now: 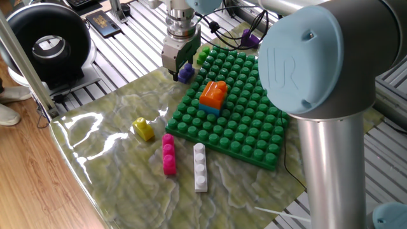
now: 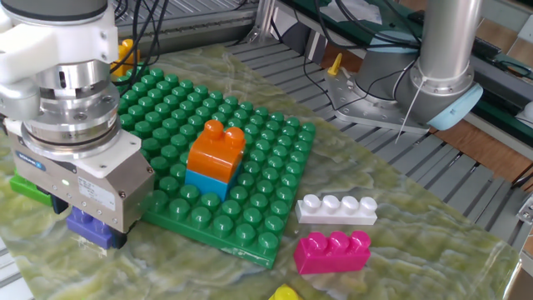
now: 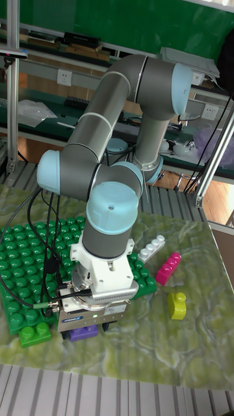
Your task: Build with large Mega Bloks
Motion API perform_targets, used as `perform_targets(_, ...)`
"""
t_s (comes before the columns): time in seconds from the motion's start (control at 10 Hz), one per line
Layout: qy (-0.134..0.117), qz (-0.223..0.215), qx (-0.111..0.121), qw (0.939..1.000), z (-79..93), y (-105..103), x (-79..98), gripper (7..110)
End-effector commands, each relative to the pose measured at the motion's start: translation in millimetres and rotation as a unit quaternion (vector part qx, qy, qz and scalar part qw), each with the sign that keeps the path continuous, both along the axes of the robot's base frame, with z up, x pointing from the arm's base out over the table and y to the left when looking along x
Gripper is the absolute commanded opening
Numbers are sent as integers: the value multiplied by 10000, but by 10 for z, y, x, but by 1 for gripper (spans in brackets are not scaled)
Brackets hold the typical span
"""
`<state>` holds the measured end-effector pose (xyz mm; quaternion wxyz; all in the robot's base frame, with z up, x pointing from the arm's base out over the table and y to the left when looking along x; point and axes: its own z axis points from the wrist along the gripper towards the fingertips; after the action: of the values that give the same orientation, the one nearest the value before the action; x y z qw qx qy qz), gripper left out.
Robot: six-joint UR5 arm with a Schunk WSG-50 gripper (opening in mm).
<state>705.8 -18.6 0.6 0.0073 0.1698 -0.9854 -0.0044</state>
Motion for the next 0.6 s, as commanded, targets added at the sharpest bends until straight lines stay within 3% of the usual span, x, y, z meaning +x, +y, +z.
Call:
perform_targets(0.0, -2, -38, 55, 10000, 2, 13, 6, 44)
perform_targets(0.4, 75, -184, 52, 9998, 15, 8, -41, 44)
perform_targets(0.5, 75, -207, 36, 9998, 15, 1, -42, 22)
